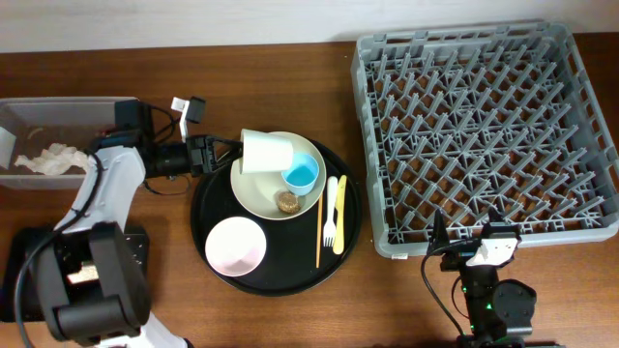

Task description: Sort waste into correct bins and load items into the dishwasher rack

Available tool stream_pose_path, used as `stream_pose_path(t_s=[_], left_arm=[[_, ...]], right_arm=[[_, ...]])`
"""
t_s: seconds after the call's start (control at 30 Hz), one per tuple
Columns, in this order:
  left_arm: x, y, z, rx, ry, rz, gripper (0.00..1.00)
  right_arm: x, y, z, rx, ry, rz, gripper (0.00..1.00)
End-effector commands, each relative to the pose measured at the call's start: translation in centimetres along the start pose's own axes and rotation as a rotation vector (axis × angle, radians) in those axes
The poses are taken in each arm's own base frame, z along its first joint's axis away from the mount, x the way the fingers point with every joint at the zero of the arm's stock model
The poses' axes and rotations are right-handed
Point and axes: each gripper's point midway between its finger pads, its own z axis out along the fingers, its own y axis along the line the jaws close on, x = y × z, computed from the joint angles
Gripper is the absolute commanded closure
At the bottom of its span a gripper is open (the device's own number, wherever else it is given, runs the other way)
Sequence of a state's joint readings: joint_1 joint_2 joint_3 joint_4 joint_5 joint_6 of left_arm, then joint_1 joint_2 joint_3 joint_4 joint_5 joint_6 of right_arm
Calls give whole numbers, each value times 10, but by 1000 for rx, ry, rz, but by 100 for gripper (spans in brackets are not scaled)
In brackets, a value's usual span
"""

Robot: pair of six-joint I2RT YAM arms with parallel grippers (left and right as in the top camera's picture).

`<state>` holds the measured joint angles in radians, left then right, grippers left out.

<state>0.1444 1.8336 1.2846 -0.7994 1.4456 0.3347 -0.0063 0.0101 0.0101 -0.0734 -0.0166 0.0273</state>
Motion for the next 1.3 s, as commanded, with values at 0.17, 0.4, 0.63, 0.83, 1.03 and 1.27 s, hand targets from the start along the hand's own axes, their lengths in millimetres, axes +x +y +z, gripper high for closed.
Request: stream_pose_path(t_s=[0.17,0.4,0.63,0.83,1.03,1.27], left_arm=[[-10,-14,-1,120,-44,19,100],[-10,-14,-1,121,-43,18,100],[-10,-14,-1,118,-43,18,100],[-9,-14,-1,118,-43,17,100],[-10,-12,-1,111,-42,29,100],[-7,-16,10,127,-17,44,100]], right_arm=[[-2,51,-8,-298,-8,13,2],[-35,63,-17,-376,-27,201,2],[-160,95,-35,-526,229,260,2],[-132,117,21,-605,735,449,2],[-108,177,40,-1359,683,501,7],[-75,244,43,-1702,542,358,17]])
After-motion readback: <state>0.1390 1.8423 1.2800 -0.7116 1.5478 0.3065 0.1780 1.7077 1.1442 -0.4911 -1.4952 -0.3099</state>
